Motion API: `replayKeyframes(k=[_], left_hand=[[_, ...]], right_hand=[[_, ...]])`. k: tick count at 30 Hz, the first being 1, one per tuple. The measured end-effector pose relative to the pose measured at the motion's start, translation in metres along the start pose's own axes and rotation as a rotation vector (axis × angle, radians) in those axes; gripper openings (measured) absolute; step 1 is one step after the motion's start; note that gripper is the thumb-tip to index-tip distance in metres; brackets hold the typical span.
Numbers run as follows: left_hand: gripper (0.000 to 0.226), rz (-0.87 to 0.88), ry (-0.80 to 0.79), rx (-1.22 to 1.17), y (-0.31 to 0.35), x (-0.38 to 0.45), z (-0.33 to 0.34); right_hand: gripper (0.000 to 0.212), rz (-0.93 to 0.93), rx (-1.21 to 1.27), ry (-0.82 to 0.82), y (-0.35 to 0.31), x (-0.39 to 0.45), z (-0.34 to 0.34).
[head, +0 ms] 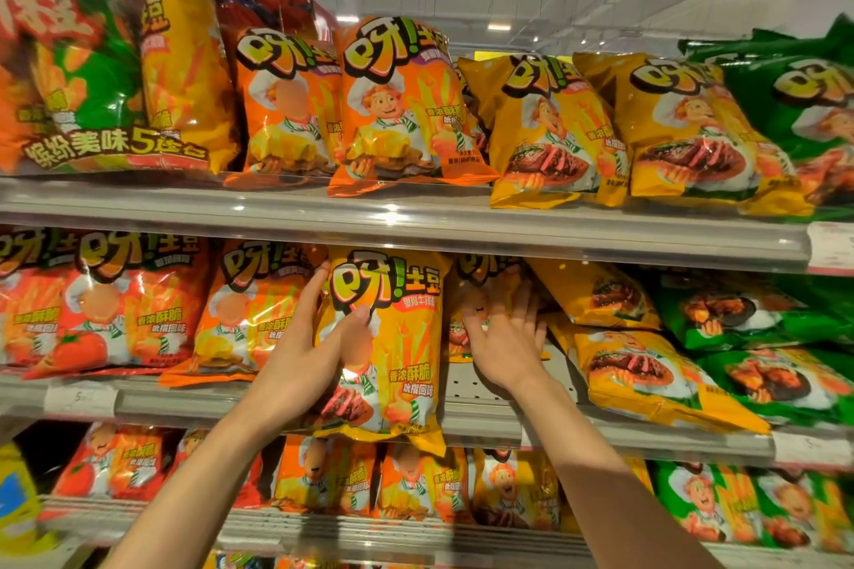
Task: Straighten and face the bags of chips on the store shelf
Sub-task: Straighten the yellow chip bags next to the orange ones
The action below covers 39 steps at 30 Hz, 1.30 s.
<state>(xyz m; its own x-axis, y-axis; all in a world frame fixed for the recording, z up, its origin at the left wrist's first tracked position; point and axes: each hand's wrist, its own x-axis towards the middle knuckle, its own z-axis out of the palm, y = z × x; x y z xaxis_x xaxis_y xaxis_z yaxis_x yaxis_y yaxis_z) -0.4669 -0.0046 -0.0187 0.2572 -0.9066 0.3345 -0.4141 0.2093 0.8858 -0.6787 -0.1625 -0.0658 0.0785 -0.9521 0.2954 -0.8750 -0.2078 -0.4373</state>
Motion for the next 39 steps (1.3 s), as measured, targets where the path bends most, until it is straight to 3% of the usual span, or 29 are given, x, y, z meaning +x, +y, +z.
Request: replayKeyframes(k=[5, 9, 12, 19, 23, 26, 34, 39], left_hand=[[0.078, 0.017, 0.005, -0.015, -0.001, -0.004, 0.009], [0.077, 0.05, -0.016, -0.037, 0.004, -0.004, 0.04], [0.081, 0.058, -0.028, -0.061, 0.009, 0.006, 0.068], [0.082, 0.07, -0.069, -0.054, 0.014, 0.047, 0.108], [0.076, 0.077, -0.138, 0.031, -0.009, 0.036, 0.121], [0.071, 0.121, -0.128, 0.085, -0.021, 0.03, 0.127], [0.071, 0.196, -0.121, 0.188, -0.024, 0.023, 0.125], [0.071, 0.215, -0.131, 0.206, -0.023, 0.019, 0.117]], right_hand=[[0.06, -0.047, 0.391, 0.053, -0.006, -0.048, -0.029], [0.066, -0.018, 0.701, -0.123, -0.01, -0.094, -0.05], [0.059, 0.019, 0.84, -0.186, -0.006, -0.097, -0.052], [0.066, 0.054, 0.725, 0.067, 0.006, -0.055, -0.054], [0.069, 0.049, 0.554, 0.076, 0.01, -0.053, -0.048], [0.066, -0.001, 0.439, 0.169, 0.015, -0.063, -0.041], [0.063, -0.044, 0.415, 0.084, 0.023, -0.066, -0.034], [0.075, 0.007, 0.495, 0.018, 0.021, -0.076, -0.041]])
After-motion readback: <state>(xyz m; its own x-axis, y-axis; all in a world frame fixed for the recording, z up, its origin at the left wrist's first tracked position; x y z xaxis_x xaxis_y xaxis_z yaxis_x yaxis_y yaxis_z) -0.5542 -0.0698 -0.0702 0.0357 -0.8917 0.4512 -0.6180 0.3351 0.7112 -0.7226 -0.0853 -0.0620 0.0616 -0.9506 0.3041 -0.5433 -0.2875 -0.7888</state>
